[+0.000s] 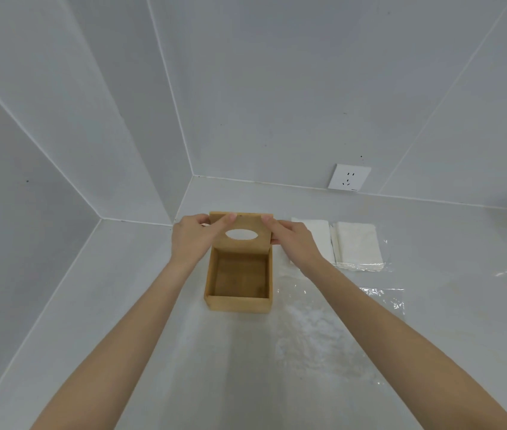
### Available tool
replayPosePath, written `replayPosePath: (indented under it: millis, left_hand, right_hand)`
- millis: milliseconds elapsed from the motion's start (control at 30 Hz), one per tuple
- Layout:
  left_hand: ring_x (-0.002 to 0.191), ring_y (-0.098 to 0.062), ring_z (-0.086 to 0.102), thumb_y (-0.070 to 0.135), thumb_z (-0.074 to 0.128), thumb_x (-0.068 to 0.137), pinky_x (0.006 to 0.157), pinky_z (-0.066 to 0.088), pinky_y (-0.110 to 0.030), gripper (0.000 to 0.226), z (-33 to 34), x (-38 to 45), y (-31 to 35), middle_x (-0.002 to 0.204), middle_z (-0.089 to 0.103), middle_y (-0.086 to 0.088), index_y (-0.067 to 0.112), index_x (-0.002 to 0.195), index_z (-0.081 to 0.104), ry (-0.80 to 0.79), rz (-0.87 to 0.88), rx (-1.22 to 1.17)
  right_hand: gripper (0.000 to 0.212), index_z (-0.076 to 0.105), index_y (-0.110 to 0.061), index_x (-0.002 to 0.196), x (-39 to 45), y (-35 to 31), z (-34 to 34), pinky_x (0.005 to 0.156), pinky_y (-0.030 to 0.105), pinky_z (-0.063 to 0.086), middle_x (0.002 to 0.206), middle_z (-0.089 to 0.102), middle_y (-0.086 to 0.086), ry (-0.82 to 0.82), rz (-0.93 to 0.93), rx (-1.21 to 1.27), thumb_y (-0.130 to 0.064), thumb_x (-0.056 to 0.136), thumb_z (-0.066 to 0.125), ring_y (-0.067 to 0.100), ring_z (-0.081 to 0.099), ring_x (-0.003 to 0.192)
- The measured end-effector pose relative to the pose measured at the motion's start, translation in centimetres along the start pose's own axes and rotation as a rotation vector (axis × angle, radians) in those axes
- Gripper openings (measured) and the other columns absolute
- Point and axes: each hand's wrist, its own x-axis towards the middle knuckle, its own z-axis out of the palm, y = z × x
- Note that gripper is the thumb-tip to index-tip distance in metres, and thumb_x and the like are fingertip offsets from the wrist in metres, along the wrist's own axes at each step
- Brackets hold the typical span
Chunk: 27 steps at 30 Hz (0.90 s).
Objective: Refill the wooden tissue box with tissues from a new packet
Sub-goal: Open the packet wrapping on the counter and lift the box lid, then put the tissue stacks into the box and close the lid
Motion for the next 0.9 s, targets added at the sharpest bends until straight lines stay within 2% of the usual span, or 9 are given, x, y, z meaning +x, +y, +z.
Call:
replayPosePath:
  millis: [200,400,500,600,667,700,767,833,900]
  left_hand:
    - [0.083,-0.018,0.068,0.073,0.054,0.063,0.082,0.050,-0.033,0.061,0.6,0.2,0.4,0.082,0.073,-0.002,0.017,0.081,0.070,0.009,-0.016,0.066]
    - [0.082,-0.021,0.068,0.075,0.053,0.060,0.087,0.052,-0.041,0.072,0.6,0.3,0.5,0.084,0.073,-0.008,0.009,0.082,0.069,-0.002,-0.013,0.078]
    - [0.085,-0.024,0.067,0.071,0.054,0.066,0.084,0.052,-0.038,0.070,0.7,0.1,0.7,0.088,0.072,-0.013,0.005,0.085,0.069,-0.007,-0.012,0.060]
    - [0.107,-0.028,0.060,0.060,0.053,0.080,0.086,0.046,-0.034,0.060,1.2,-0.1,1.2,0.108,0.067,-0.012,0.008,0.109,0.063,-0.028,-0.019,0.076]
    - [0.131,-0.031,0.039,0.054,0.048,0.087,0.105,0.035,-0.039,0.072,1.7,-1.0,1.6,0.142,0.041,-0.015,0.007,0.139,0.035,-0.018,-0.012,0.132]
    - [0.138,-0.031,0.029,0.051,0.048,0.088,0.111,0.028,-0.041,0.076,2.2,-1.7,1.6,0.151,0.026,-0.016,0.006,0.144,0.021,0.034,0.052,0.166]
    - [0.141,-0.029,0.021,0.040,0.049,0.091,0.114,0.024,-0.039,0.071,3.1,-3.8,1.2,0.154,0.016,-0.017,0.005,0.144,0.019,0.156,0.303,0.230]
    - [0.133,-0.021,0.032,0.031,0.052,0.091,0.108,0.028,-0.031,0.054,4.6,-6.2,0.5,0.150,0.028,-0.016,0.007,0.137,0.037,0.164,0.564,0.249]
    - [0.123,-0.020,0.042,0.028,0.052,0.088,0.101,0.036,-0.030,0.040,6.7,-8.3,-0.6,0.138,0.046,-0.018,0.006,0.121,0.055,0.071,0.805,0.292]
  right_hand:
    - [0.070,0.067,-0.001,0.097,0.7,-0.6,0.3,0.096,0.038,0.045,0.102,0.071,0.017,0.036,0.069,0.023,-0.066,0.075,0.050,0.028,0.067,0.095]
    - [0.071,0.063,0.002,0.107,0.8,-0.8,0.4,0.094,0.038,0.046,0.109,0.069,0.017,0.039,0.112,0.038,-0.062,0.080,0.051,0.031,0.064,0.101]
    - [0.059,0.062,-0.004,0.112,0.2,-1.1,-0.2,0.090,0.034,0.043,0.117,0.067,0.008,-0.057,0.172,0.059,-0.055,0.088,0.044,0.024,0.061,0.106]
    - [0.049,0.050,-0.017,0.128,-1.1,-1.1,-1.7,0.099,0.034,0.039,0.128,0.054,-0.002,-0.210,0.190,0.094,-0.050,0.092,0.043,0.014,0.051,0.118]
    - [0.049,0.044,-0.018,0.134,-2.1,-0.4,-2.9,0.106,0.034,0.037,0.134,0.048,-0.002,-0.200,0.149,0.042,-0.044,0.092,0.047,0.016,0.045,0.127]
    - [0.050,0.043,-0.018,0.135,-2.6,0.1,-3.6,0.108,0.034,0.035,0.137,0.047,-0.002,-0.164,0.117,0.000,-0.039,0.091,0.050,0.016,0.044,0.129]
    - [0.047,0.045,-0.017,0.134,-4.1,1.6,-5.0,0.103,0.027,0.036,0.133,0.052,0.001,-0.066,0.028,-0.079,-0.029,0.090,0.056,0.015,0.048,0.125]
    - [0.039,0.053,-0.016,0.126,-5.7,3.8,-6.4,0.089,0.016,0.038,0.122,0.061,0.004,0.020,-0.071,-0.177,-0.020,0.088,0.059,0.015,0.055,0.115]
    - [0.029,0.062,-0.016,0.116,-7.2,6.8,-7.5,0.078,0.009,0.038,0.115,0.067,0.003,0.070,-0.119,-0.310,-0.017,0.087,0.061,0.014,0.060,0.109]
